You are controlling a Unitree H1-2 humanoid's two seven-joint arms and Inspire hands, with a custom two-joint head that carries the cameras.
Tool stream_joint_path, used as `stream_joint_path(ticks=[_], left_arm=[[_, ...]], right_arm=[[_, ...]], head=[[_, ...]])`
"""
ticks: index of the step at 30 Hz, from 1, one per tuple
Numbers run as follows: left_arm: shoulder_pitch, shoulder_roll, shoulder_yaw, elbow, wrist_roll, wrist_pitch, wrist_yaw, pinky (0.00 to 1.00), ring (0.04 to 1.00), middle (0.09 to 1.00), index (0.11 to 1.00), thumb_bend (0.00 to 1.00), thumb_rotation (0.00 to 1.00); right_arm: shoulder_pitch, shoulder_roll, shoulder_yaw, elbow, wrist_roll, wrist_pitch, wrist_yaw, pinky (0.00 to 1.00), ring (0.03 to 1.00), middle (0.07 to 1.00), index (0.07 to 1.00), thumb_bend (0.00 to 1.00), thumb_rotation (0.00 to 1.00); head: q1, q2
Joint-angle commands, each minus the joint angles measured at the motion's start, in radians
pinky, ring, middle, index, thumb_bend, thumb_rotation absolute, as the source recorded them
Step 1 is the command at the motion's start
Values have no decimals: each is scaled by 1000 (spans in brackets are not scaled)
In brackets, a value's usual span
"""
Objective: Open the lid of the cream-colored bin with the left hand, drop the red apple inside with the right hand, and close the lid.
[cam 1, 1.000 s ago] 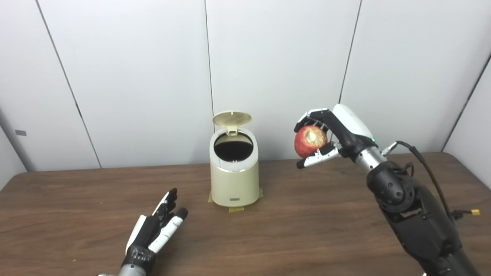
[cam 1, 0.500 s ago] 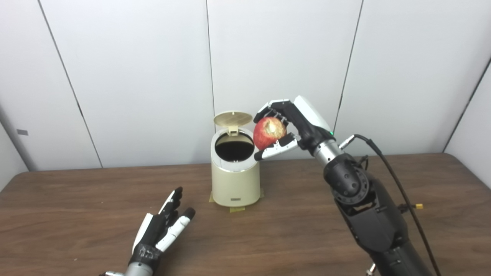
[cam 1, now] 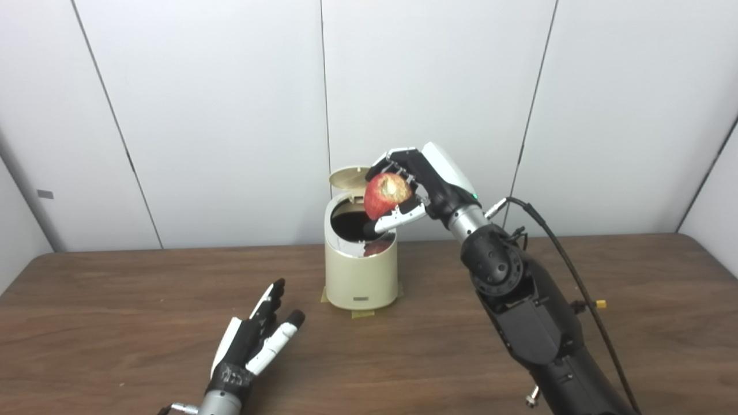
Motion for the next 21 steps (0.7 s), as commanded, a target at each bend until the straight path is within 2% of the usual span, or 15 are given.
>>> stream_joint_path(ticks=[1, 4, 8, 10, 21], left_arm=[[-46, -4, 0, -19, 2, -26, 10, 1000, 1000, 1000, 1000, 865, 749], [-47, -6, 1, -21, 2, -23, 12, 1000, 1000, 1000, 1000, 860, 746], [-50, -3, 5, -20, 3, -23, 15, 1000, 1000, 1000, 1000, 857, 748], [-53, -5, 9, -16, -3, -25, 16, 1000, 1000, 1000, 1000, 865, 739], [-52, -9, 8, -12, -4, -34, 22, 1000, 1000, 1000, 1000, 872, 734]], right_arm=[[-74, 0, -6, -4, 3, -47, -39, 266, 356, 460, 559, 507, 0], [-82, -6, 5, 32, -5, -85, -55, 265, 356, 461, 559, 506, 0], [-87, -42, 44, 76, -34, -180, -72, 276, 359, 462, 560, 506, 0], [-88, -48, 47, 93, -39, -203, -82, 287, 361, 469, 561, 506, 0], [-91, -47, 48, 133, -42, -223, -101, 300, 369, 467, 559, 508, 0]], head=[[0, 3], [-2, 2], [0, 2], [2, 2], [14, 7]])
